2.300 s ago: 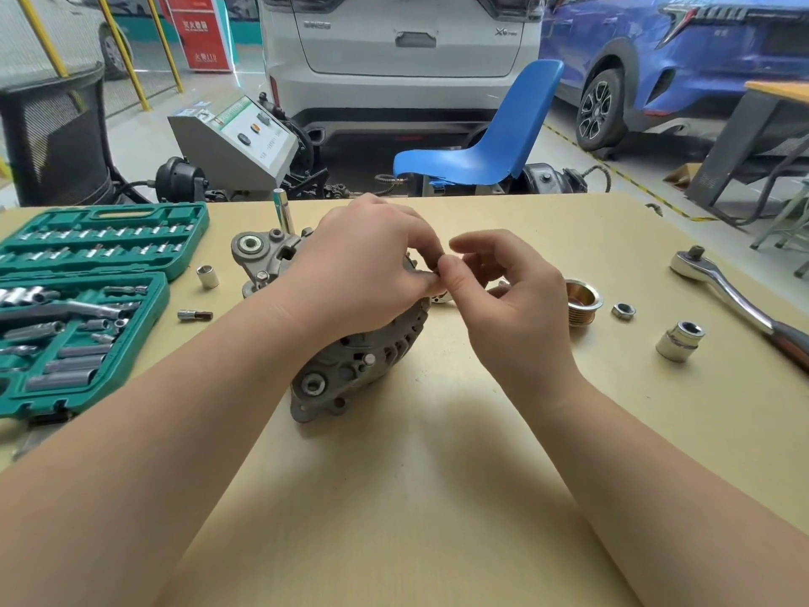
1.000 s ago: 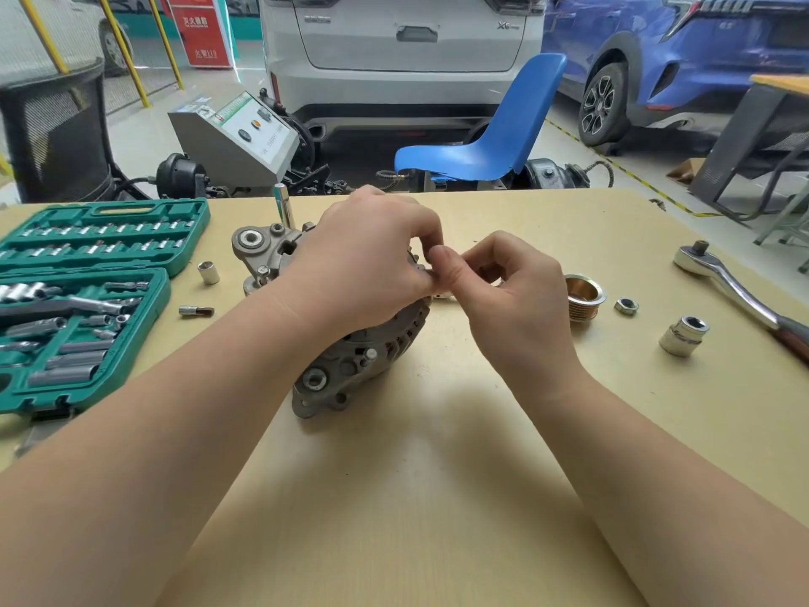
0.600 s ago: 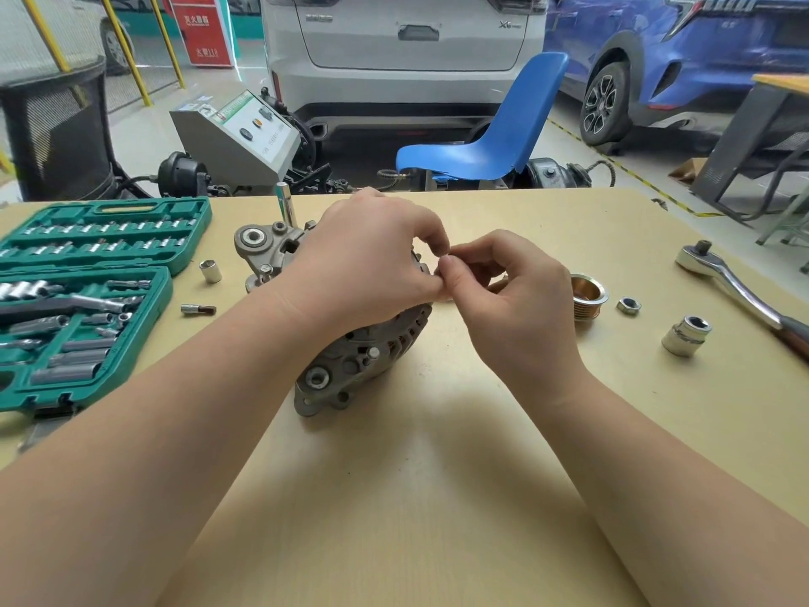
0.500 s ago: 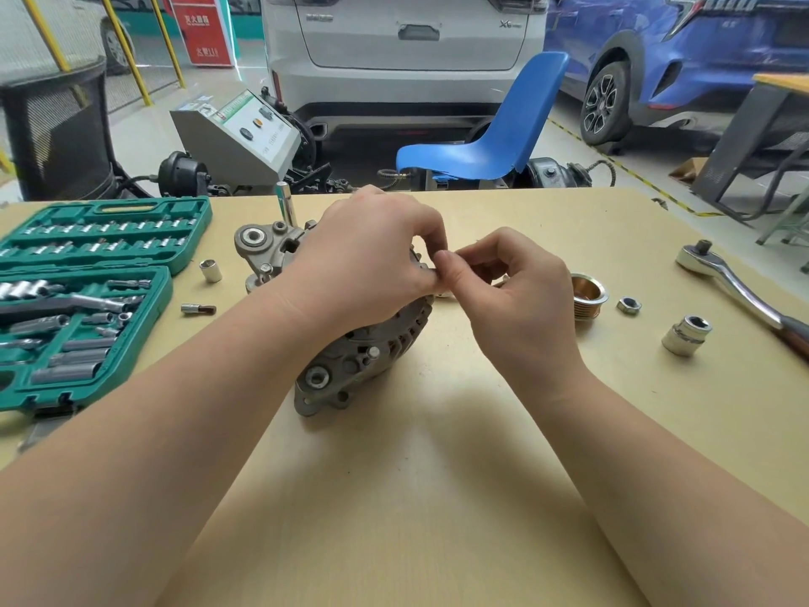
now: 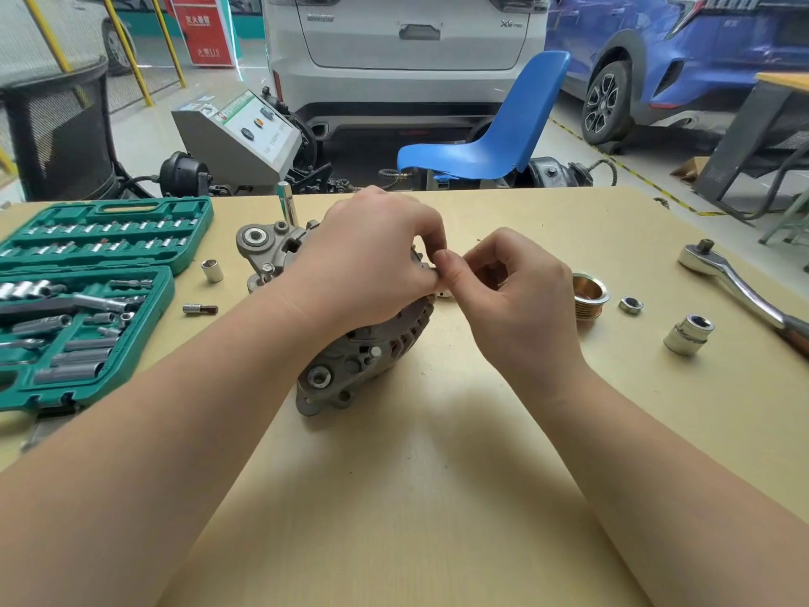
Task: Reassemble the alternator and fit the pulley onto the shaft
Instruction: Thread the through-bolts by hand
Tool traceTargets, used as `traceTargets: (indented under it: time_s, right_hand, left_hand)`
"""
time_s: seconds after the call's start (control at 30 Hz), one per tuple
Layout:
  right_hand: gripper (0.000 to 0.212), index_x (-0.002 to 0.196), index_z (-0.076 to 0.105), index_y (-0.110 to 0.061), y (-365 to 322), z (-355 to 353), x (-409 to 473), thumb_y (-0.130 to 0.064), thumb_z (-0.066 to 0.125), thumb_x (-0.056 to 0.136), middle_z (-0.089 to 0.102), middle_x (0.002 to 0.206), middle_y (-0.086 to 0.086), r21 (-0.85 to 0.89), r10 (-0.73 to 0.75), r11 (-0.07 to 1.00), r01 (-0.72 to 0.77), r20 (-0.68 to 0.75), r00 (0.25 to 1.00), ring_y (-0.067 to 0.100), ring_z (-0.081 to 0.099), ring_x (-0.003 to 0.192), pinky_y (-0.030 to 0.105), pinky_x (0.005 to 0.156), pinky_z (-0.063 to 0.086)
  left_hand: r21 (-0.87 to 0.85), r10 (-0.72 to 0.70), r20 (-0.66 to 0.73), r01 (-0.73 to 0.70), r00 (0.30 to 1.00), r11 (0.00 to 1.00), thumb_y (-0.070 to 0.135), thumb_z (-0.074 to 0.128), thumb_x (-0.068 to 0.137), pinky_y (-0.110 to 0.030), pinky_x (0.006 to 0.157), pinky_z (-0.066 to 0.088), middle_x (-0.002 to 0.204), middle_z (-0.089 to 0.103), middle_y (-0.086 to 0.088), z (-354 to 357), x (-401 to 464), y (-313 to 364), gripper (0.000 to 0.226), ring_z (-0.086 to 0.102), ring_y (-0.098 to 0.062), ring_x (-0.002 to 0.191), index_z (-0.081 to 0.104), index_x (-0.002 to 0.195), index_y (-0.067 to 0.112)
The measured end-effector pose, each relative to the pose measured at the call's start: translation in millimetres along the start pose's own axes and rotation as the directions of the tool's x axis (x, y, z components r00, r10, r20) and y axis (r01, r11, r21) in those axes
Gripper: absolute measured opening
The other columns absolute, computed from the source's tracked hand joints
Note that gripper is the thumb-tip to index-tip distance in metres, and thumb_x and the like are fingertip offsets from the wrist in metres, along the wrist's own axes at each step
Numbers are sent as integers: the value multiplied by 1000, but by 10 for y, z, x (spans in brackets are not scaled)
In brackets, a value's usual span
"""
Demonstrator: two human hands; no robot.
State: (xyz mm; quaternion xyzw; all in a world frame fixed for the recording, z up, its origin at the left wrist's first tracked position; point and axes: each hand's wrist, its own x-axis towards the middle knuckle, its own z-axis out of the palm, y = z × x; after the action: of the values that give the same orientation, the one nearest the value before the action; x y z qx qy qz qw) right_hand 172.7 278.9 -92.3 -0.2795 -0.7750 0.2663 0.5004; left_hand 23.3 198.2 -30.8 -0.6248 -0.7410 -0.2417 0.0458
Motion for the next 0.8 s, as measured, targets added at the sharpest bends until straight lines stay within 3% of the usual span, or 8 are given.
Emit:
traceTargets:
  time_s: [0.17, 0.27, 0.47, 0.6, 0.67, 0.8]
  right_hand:
    - [10, 98, 74, -19, -6, -14, -10, -27, 70, 94, 71, 85, -8, 18, -41, 999, 41, 19, 999, 17, 65, 75, 43, 68, 54]
    - [8, 95, 77, -17, 4, -8, -14, -22, 70, 94, 73, 84, -7, 2, -56, 998, 56, 30, 998, 18, 66, 75, 43, 68, 54]
    - [33, 77, 65, -19, -2, 0, 4, -46, 71, 95, 63, 68, -9, 30, 21, 999, -22, 22, 1000, 13, 58, 65, 37, 62, 49]
    - [11, 97, 74, -18, -15, -13, -4, -28, 71, 94, 69, 83, -7, 30, -44, 999, 44, 5, 999, 17, 63, 74, 36, 67, 52]
    - [7, 95, 75, -17, -7, -4, -7, -21, 70, 92, 70, 84, -8, 6, -72, 997, 72, 16, 997, 16, 63, 74, 37, 67, 52]
    - [9, 89, 73, -17, -8, 11, -7, -23, 69, 93, 71, 80, -8, 5, -39, 999, 39, 23, 999, 16, 66, 75, 42, 70, 54]
  left_hand:
    - [-30, 14, 47, -13, 999, 999, 42, 71, 95, -49, 108, 46, 112, 75, 15, -26, 8, 5, 15, 57, -19, 119, 80, 107, 39]
    - [-20, 16, 45, -15, 999, 1000, 43, 71, 92, -48, 109, 45, 112, 75, 14, -19, 5, 18, 17, 58, -18, 119, 79, 106, 40]
    - [3, 6, 14, -6, 1000, 1000, 47, 74, 94, -49, 105, 47, 116, 71, 13, 7, 4, 8, 21, 53, -20, 119, 77, 108, 32]
    - [-5, 25, 39, -25, 999, 1000, 46, 70, 96, -49, 107, 46, 116, 74, 16, -15, 8, 6, 19, 55, -19, 120, 80, 108, 36]
    - [9, 30, 43, -31, 999, 999, 45, 69, 95, -48, 109, 46, 118, 74, 16, -14, 8, 11, 19, 55, -18, 121, 80, 109, 38]
    - [14, 16, 14, -16, 1000, 1000, 52, 73, 89, -46, 105, 46, 109, 72, 14, 6, 4, 8, 20, 54, -20, 117, 76, 103, 38]
